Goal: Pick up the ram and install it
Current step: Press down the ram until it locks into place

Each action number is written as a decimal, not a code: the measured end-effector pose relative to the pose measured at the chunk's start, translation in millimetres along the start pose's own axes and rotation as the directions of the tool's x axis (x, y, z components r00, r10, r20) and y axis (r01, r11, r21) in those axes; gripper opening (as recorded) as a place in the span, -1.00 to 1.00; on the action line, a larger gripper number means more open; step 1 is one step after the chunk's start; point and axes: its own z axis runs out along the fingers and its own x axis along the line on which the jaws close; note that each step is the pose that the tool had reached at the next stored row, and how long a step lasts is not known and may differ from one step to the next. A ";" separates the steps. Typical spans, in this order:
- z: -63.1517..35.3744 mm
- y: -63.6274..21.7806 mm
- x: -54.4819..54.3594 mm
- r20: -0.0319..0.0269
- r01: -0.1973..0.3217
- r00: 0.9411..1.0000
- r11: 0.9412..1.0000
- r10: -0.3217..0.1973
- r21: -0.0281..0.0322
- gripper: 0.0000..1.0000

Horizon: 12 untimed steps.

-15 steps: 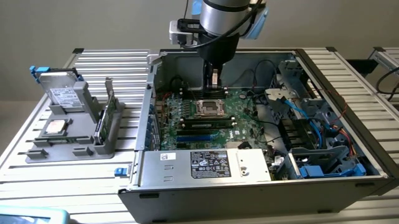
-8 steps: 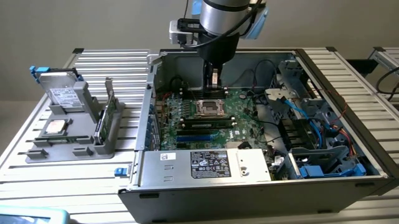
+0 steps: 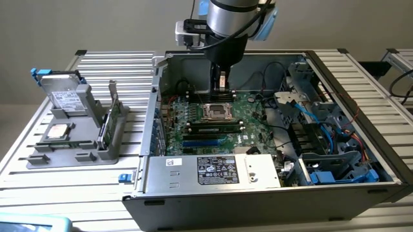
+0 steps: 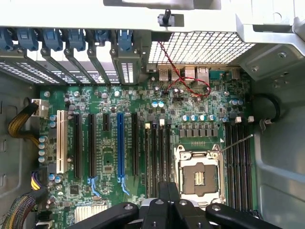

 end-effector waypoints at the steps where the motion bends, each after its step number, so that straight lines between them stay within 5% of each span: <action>1: 0.0 0.0 0.0 0.000 0.000 1.000 1.000 0.000 0.000 -0.79; 12: 0.0 0.0 0.0 0.000 0.000 1.000 1.000 0.000 0.000 -0.79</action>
